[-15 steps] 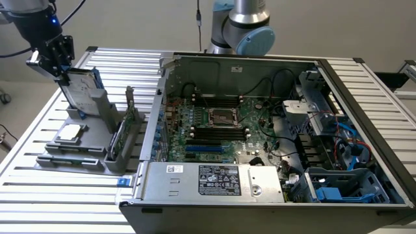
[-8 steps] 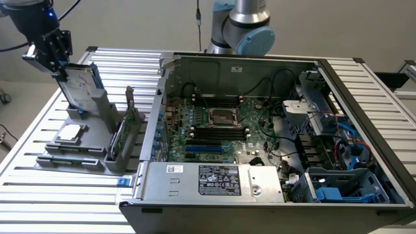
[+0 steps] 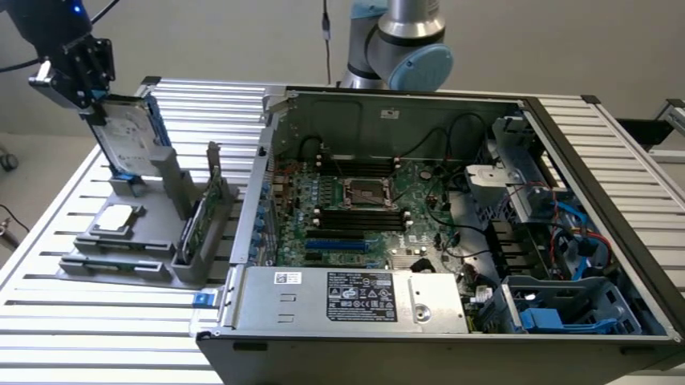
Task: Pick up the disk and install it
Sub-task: 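Pick up the disk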
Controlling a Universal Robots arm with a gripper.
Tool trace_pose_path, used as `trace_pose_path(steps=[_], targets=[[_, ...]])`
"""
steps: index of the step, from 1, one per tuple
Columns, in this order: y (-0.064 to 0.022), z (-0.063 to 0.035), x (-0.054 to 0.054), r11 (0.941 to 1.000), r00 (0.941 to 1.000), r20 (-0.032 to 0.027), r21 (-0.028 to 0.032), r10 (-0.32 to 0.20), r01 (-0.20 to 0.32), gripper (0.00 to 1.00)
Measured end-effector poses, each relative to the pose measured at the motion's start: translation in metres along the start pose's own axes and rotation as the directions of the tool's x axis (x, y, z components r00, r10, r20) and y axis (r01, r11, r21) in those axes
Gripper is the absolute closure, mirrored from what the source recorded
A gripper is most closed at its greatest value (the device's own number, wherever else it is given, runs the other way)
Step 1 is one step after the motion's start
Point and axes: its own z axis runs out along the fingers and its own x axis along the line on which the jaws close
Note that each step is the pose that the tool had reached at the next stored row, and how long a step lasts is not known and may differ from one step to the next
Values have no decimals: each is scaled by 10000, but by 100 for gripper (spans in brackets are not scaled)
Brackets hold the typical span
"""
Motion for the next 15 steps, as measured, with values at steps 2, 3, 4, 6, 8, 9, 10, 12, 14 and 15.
trace_pose_path(steps=[2, 3, 4, 6, 8, 9, 10, 12, 14, 15], targets=[[0, -41, 1, 10000, 10000, 1, 1, 1, -1, 67], [-1, -62, 1, 10000, 10000, 1, 1, 0, 0, 67], [-1, -82, 2, 10000, 10000, 1, 1, 0, 0, 67], [-2, -125, 3, 10000, 10000, 2, 1, 0, 0, 67], [-4, -172, 4, 10000, 10000, 2, 1, 0, 0, 67], [-5, -195, 5, 10000, 10000, 1, 0, 0, 0, 67], [-7, -219, 6, 10000, 10000, 1, 0, 0, 0, 67], [-12, -267, 8, 10000, 10000, 2, 1, 0, 0, 67], [-22, -325, 10, 10000, 10000, 5, 1, 0, 0, 67], [-32, -362, 11, 10000, 10000, 5, 0, -1, 1, 67]])
